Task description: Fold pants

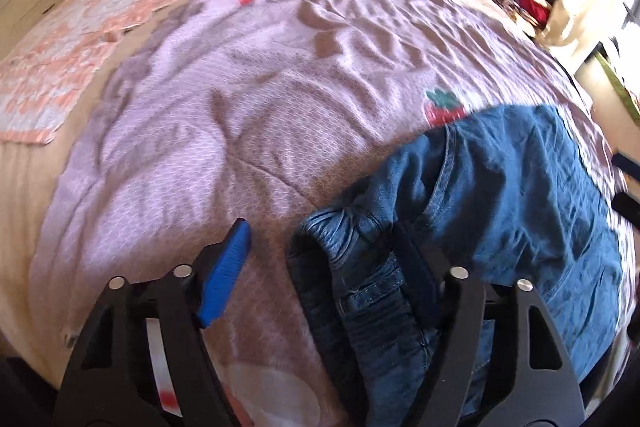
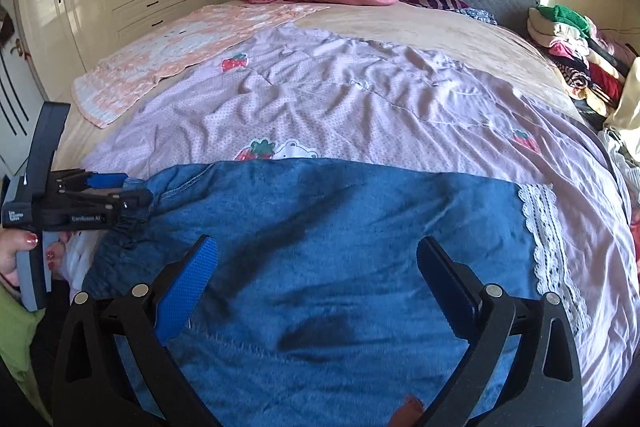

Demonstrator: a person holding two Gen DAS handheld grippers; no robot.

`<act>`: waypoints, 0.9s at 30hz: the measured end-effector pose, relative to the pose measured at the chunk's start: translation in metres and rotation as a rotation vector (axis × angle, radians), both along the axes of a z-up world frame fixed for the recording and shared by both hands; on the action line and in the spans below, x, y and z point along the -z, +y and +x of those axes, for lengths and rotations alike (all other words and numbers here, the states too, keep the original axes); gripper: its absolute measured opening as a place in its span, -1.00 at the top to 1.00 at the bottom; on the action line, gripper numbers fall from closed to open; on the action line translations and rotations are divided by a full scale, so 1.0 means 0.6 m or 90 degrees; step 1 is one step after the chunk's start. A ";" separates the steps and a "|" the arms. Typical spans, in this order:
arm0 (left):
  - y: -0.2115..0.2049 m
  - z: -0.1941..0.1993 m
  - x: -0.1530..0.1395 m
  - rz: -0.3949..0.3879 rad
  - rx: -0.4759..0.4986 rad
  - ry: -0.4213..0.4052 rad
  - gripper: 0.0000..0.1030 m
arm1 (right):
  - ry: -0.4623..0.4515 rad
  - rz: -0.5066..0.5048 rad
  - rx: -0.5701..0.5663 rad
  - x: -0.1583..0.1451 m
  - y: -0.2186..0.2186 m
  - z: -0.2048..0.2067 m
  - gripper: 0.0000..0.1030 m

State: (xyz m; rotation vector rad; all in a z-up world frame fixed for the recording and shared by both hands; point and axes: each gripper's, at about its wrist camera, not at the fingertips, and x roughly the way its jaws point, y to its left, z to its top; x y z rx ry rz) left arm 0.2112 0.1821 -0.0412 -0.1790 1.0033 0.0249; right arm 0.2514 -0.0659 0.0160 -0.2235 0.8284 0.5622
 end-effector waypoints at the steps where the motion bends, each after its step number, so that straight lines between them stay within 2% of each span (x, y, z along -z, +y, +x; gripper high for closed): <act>1: -0.002 0.003 0.003 0.000 0.009 -0.002 -0.11 | 0.002 -0.001 -0.002 0.002 0.003 0.006 -0.92; 4: -0.001 0.011 0.008 -0.008 0.009 -0.019 0.14 | 0.017 0.000 -0.016 0.011 0.024 0.034 -0.92; 5: -0.002 0.011 0.009 -0.010 0.011 -0.027 0.31 | 0.023 -0.003 -0.023 0.015 0.030 0.041 -0.92; 10: 0.001 0.009 0.011 -0.018 0.013 -0.047 0.50 | 0.026 -0.042 -0.102 0.033 0.076 0.075 -0.92; 14: -0.001 -0.009 -0.010 -0.044 0.019 -0.097 0.59 | 0.045 -0.075 -0.142 0.052 0.099 0.103 -0.92; 19: -0.017 -0.038 -0.045 -0.039 0.045 -0.168 0.62 | 0.031 -0.097 -0.199 0.060 0.118 0.131 -0.92; 23: -0.024 -0.051 -0.059 -0.028 0.054 -0.199 0.62 | 0.013 -0.132 -0.281 0.065 0.145 0.135 -0.91; 27: -0.029 -0.054 -0.065 -0.022 0.059 -0.215 0.62 | -0.028 -0.219 -0.355 0.087 0.182 0.124 -0.88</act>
